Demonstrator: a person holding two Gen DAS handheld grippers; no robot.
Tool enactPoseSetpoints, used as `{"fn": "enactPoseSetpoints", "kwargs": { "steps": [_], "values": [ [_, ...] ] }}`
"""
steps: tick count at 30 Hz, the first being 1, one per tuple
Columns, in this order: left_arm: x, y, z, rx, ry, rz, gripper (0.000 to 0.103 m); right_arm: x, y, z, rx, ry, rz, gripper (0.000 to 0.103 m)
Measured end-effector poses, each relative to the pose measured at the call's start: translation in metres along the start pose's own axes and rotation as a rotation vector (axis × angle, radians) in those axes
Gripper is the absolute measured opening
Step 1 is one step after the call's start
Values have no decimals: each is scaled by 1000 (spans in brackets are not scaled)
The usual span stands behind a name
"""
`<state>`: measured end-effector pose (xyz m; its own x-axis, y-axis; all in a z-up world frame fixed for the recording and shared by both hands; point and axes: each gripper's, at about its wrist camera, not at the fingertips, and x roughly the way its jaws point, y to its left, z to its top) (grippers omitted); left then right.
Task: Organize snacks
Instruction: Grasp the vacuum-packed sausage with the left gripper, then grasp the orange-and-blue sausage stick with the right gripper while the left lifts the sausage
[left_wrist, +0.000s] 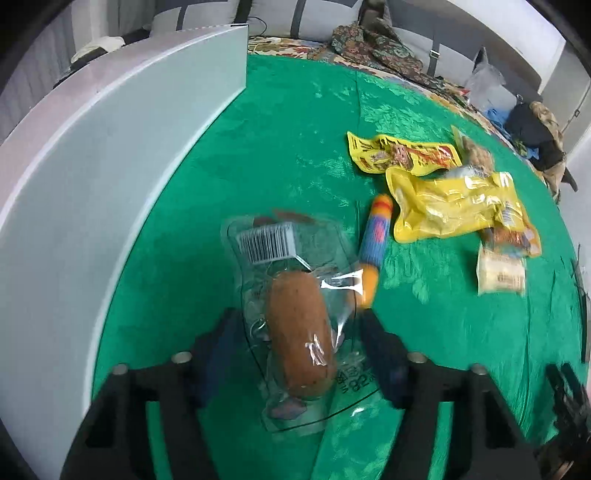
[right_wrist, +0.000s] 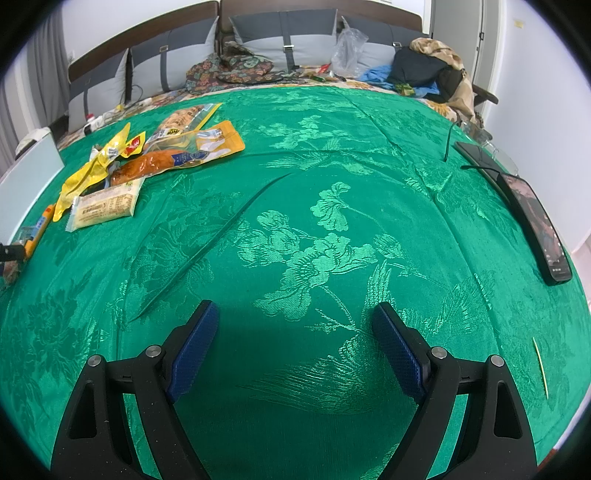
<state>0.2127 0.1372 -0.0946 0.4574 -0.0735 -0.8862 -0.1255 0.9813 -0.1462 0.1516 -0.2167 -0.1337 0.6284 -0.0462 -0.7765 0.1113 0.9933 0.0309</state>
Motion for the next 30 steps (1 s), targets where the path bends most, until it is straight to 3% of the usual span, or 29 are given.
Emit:
{"fn": "enactPoseSetpoints", "kwargs": {
  "steps": [2,4,7,9,13,17,30],
  "values": [
    [-9,7,-13,34,14,-33,61,0,0,0,0,0,0,88],
    [-17,16,-26,71,32,-3,61,0,0,0,0,0,0,88],
    [-22,24,-38,84,30,22,69,0,0,0,0,0,0,88],
    [-22,25,-42,84,11,34,76,0,0,0,0,0,0,88],
    [-10,13,-43,111,-43,111,102,0,0,0,0,0,0,88],
    [-8,18,-48,90,-121,109,103,0,0,0,0,0,0,88],
    [-6,16,-49,87,-167,113,103,1,0,0,1,3,9,92]
  ]
}}
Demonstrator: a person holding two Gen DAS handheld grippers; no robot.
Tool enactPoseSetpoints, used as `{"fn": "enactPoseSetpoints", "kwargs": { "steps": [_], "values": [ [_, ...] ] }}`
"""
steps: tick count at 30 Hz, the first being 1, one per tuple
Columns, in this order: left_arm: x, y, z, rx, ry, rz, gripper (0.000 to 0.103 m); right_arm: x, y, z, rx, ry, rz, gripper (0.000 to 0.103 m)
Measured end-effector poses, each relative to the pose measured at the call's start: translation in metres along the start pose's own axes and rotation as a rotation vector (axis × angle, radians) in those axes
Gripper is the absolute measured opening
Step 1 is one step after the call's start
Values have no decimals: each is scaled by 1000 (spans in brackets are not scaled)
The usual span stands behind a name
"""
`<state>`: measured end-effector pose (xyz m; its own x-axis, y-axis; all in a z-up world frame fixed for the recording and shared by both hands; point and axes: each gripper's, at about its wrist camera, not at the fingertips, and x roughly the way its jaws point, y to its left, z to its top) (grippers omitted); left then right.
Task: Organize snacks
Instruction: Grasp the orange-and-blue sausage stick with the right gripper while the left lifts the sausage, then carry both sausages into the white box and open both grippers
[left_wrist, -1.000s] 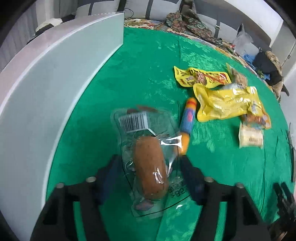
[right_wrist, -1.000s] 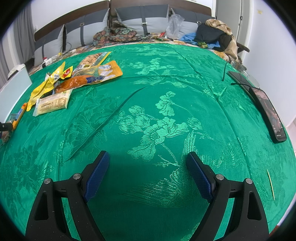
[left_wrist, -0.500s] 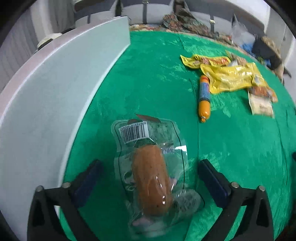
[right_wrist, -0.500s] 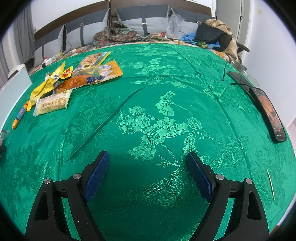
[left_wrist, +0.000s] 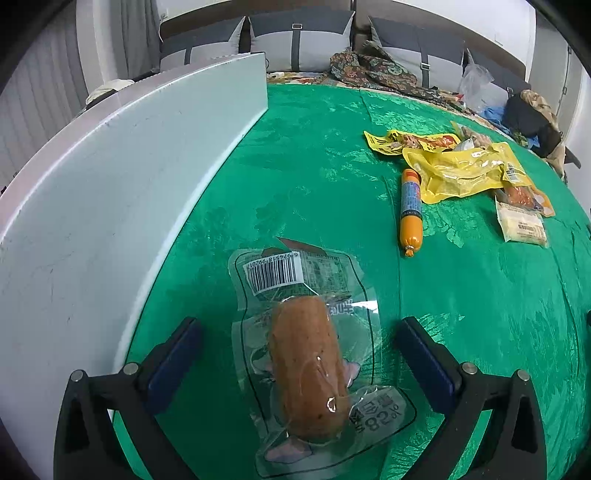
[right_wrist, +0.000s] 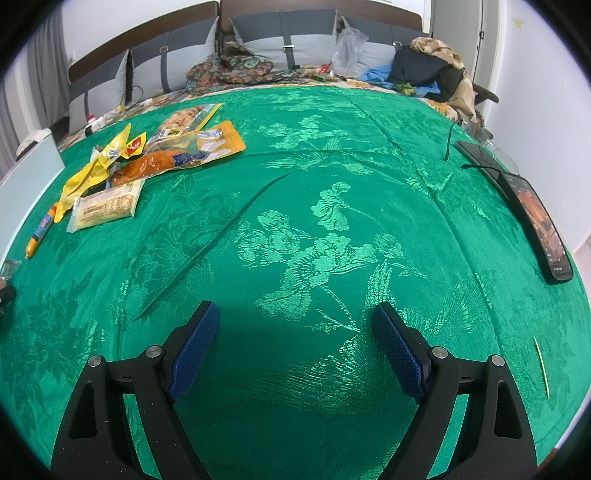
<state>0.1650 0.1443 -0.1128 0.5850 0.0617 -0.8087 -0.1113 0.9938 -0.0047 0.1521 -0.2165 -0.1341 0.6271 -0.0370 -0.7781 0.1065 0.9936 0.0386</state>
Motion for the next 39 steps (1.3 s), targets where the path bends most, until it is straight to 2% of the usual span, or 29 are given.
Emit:
{"fn": "enactPoseSetpoints", "kwargs": {
  "steps": [1,4,6,9,12,15,16,18,19,20,21,23,24,25,26,28,31,34,37,39],
  "values": [
    [0,0,0,0,0,0,103,2,2,2,-14,13,9,95],
    [0,0,0,0,0,0,103,5,13,9,-41,61,6,94],
    [0,0,-1,0,0,0,103,6,35,20,-67,136,59,92],
    [0,0,-1,0,0,0,103,-1,105,39,-117,181,279,92],
    [0,0,-1,-1,0,-1,103,6,178,63,-145,267,462,91],
    [0,0,-1,-1,-1,0,103,23,234,86,-167,325,502,90],
    [0,0,-1,-1,-1,0,103,31,248,94,-167,337,494,87],
    [0,0,-1,-1,-1,-1,103,51,272,107,-130,378,474,61],
    [0,0,-1,-1,0,-1,103,58,277,109,-109,402,476,42],
    [0,0,-1,-1,-1,-1,103,70,285,110,-81,451,479,42],
    [-1,0,-2,-1,-1,-1,103,75,290,111,-65,471,485,44],
    [0,0,-1,-1,0,-1,103,73,300,118,-77,422,463,57],
    [0,0,-1,-2,-1,-2,103,74,304,118,-92,417,450,56],
    [0,0,-1,-1,-1,-2,103,73,308,116,-118,401,434,50],
    [0,-1,-1,-1,0,-2,103,72,310,114,-152,389,400,31],
    [0,-1,-1,-2,-1,-2,103,71,308,112,-209,375,365,17],
    [0,0,-2,-4,-1,-5,103,63,296,103,-240,415,396,16],
    [-1,0,-2,17,12,-23,103,46,264,85,-296,470,422,17],
    [-1,0,3,69,91,-71,102,24,223,58,-320,464,422,17],
    [-1,3,8,41,118,-94,102,14,192,43,-298,442,402,16]
  ]
}}
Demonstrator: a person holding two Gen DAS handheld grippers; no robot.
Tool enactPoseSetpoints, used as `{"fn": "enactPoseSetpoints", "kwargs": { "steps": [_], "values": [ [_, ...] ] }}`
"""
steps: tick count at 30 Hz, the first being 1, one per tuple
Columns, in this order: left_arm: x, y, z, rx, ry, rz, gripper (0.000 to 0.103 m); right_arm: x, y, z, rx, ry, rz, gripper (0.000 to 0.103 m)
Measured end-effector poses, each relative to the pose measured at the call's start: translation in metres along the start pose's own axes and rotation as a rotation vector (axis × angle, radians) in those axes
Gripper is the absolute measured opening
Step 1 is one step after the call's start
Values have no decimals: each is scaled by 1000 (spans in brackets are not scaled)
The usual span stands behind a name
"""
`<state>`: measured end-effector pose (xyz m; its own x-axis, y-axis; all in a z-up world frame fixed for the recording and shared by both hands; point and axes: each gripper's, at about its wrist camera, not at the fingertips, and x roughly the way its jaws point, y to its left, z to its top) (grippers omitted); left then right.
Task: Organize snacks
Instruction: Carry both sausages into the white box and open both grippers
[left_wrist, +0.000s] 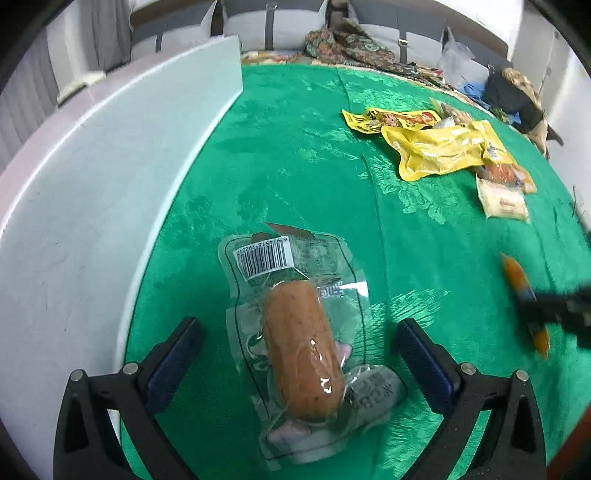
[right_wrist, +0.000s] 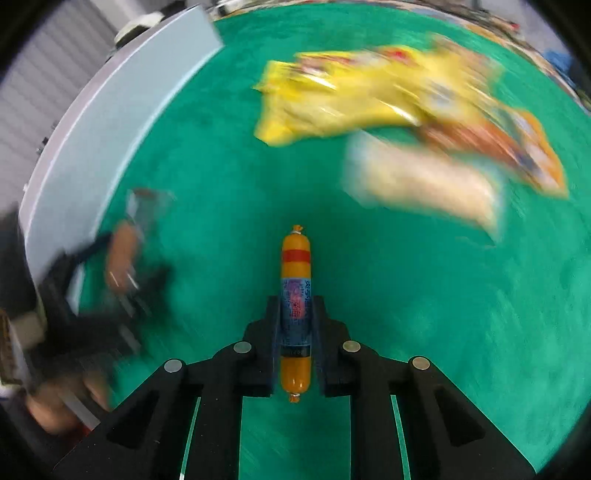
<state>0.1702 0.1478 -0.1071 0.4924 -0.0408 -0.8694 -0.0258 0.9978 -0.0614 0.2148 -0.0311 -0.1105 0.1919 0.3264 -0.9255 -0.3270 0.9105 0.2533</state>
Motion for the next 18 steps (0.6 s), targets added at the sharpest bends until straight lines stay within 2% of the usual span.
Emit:
{"fn": "enactPoseSetpoints", "kwargs": {
  "steps": [1,2,3,4,5,10,13,16,18],
  "values": [
    [-2,1,2,-23,-2,-6,91,-9,-15,-19,20,-35,-8,16],
    [-5,0,3,-24,-23,20,65,-14,-25,-31,41,-55,-11,16],
    [-7,-3,3,-15,-28,39,59,-19,-36,-41,68,-72,-9,16],
    [-8,-3,1,-20,-34,24,53,-26,-49,-55,114,-90,7,16],
    [-12,-1,-3,-49,-48,-46,51,-30,-57,-64,144,-102,20,17],
    [-27,-6,-21,-98,-83,-154,51,-53,-97,-101,278,-184,91,17],
    [-40,-9,-22,-138,-95,-219,51,-50,-102,-104,310,-179,115,17],
    [-62,-7,-15,-181,-120,-286,51,-50,-90,-97,290,-179,112,16],
    [-84,1,-7,-214,-155,-331,51,-57,-80,-88,277,-189,147,17]
  ]
}}
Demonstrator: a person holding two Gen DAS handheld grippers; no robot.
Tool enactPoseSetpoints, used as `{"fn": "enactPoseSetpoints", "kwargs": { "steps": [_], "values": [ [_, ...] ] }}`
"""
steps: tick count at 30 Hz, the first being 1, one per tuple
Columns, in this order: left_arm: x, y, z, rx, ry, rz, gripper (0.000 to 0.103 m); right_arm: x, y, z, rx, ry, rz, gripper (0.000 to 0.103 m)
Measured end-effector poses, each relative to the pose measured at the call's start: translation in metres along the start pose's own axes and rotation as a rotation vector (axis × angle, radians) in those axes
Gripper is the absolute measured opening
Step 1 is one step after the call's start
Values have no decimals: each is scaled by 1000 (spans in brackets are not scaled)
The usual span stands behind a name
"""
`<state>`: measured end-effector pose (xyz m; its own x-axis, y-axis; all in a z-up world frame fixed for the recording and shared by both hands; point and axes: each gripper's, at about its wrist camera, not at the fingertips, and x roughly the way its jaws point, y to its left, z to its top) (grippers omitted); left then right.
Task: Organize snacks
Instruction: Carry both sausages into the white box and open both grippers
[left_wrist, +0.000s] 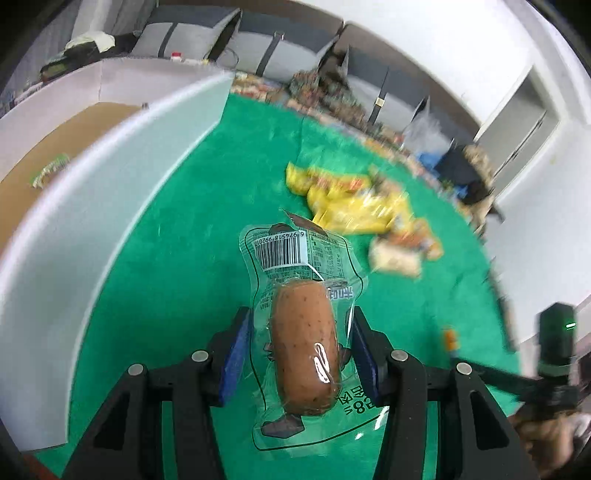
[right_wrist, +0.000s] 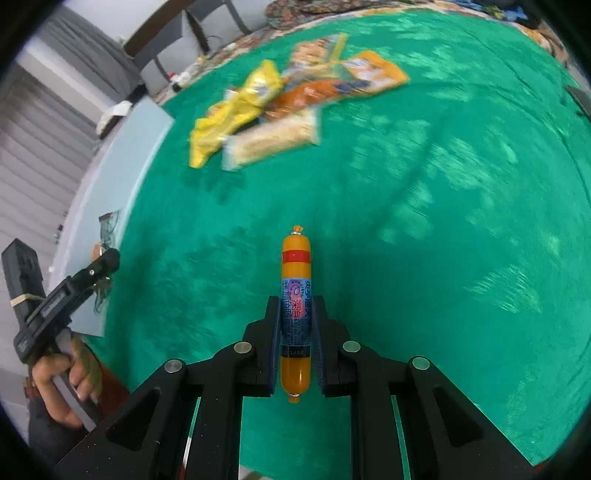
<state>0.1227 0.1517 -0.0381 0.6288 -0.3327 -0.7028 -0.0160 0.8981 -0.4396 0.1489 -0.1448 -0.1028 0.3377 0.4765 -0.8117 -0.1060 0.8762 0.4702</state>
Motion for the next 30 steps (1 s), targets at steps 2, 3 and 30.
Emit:
{"fn": "enactPoseSetpoints", "kwargs": {
  "steps": [2,3,30],
  "values": [
    [-23,5,17,-28,-41,-32,51,1,29,11,-24,-10,38,17],
    [-36,11,24,-38,-60,-35,51,-2,44,14,-42,-18,59,17],
    [-145,187,30,-268,-178,407,86,57,280,33,-558,-188,77,63]
  ]
}}
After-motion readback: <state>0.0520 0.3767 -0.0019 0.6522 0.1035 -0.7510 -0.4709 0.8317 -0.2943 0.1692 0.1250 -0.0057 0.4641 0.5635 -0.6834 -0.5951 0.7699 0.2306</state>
